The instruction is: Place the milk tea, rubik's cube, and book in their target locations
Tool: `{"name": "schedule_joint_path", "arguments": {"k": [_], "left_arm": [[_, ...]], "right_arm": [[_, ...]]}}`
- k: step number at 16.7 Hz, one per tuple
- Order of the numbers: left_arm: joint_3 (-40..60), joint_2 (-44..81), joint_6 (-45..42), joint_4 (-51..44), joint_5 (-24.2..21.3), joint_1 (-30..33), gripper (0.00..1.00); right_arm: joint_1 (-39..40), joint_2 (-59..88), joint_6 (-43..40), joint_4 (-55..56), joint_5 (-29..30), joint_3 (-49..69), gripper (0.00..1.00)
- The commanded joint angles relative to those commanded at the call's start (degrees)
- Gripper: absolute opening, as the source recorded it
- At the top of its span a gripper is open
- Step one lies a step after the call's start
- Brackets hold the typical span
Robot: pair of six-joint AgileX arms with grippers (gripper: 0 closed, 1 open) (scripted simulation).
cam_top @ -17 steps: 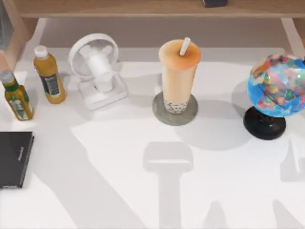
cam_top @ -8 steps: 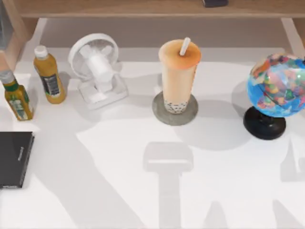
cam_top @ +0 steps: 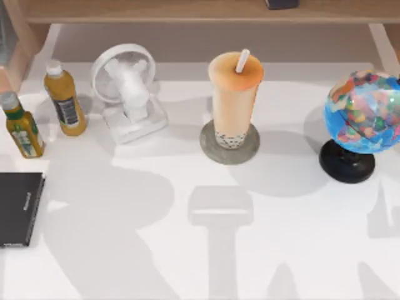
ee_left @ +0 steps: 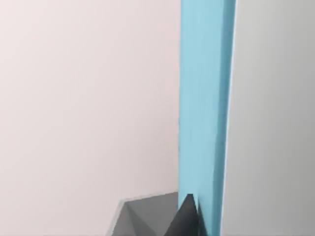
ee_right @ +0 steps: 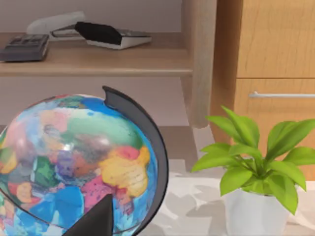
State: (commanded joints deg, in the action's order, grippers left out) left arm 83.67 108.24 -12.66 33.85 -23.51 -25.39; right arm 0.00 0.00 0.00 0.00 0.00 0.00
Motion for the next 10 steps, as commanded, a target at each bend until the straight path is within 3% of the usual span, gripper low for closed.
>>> {"name": "schedule_joint_path", "arguments": {"k": [5, 10], "left_arm": [[-13.68, -17.01, -26.46, 4.80, 1.71, -5.20, 0.00], [-37.71, -29.99, -60.50, 5.87, 1.88, -8.61, 0.00]], "right_arm": [[0.00, 0.00, 0.00, 0.00, 0.00, 0.00, 1.00], [0.00, 0.00, 0.00, 0.00, 0.00, 0.00, 1.00]]}}
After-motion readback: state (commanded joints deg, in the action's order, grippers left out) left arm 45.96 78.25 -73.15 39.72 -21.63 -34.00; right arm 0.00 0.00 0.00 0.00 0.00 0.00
